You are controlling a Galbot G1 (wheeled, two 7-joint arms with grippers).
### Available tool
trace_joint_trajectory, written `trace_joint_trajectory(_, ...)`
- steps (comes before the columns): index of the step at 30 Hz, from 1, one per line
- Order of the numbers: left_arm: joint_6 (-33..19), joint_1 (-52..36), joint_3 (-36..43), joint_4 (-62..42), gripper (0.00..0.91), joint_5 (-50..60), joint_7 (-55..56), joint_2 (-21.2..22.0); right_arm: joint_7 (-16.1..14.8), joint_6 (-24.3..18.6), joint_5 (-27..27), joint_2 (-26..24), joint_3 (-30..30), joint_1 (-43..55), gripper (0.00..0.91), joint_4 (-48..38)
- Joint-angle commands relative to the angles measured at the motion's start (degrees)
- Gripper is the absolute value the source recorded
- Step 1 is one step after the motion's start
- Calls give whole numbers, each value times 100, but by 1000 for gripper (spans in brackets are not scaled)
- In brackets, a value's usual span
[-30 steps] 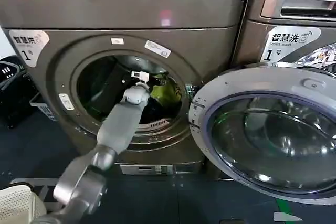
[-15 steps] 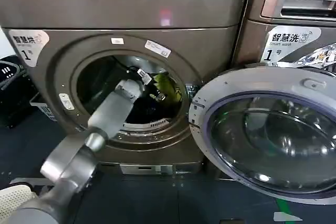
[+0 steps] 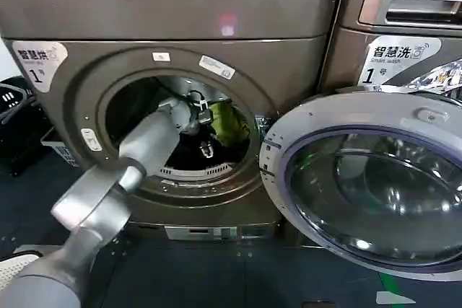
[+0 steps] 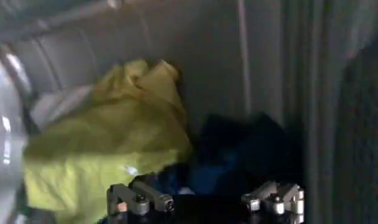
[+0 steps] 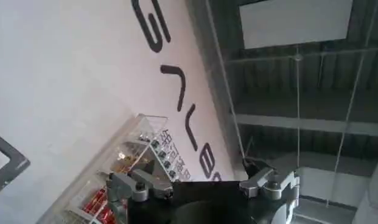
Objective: Grasp the clothes from the dryer.
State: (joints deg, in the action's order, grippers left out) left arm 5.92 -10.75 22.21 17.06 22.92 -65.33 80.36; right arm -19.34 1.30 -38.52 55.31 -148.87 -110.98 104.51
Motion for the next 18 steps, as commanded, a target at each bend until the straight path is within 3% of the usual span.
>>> trace_joint_trajectory(1, 331, -46, 135, -272, 907, 99, -210, -18, -2, -5, 17, 15, 35, 25, 907, 8)
trace_joint_trajectory(3, 750, -53, 134, -254, 907, 88, -70, -23, -6, -10, 44, 28, 59, 34, 907, 18)
trace_joint_trajectory(7, 983, 1, 157, -224, 907, 251, -72, -26, -13, -19, 76, 36, 80, 35, 907, 10)
trace_joint_trajectory(18, 884, 89, 174, -464, 907, 401, 110, -45, -24, -25, 108, 53, 180, 79, 907, 40)
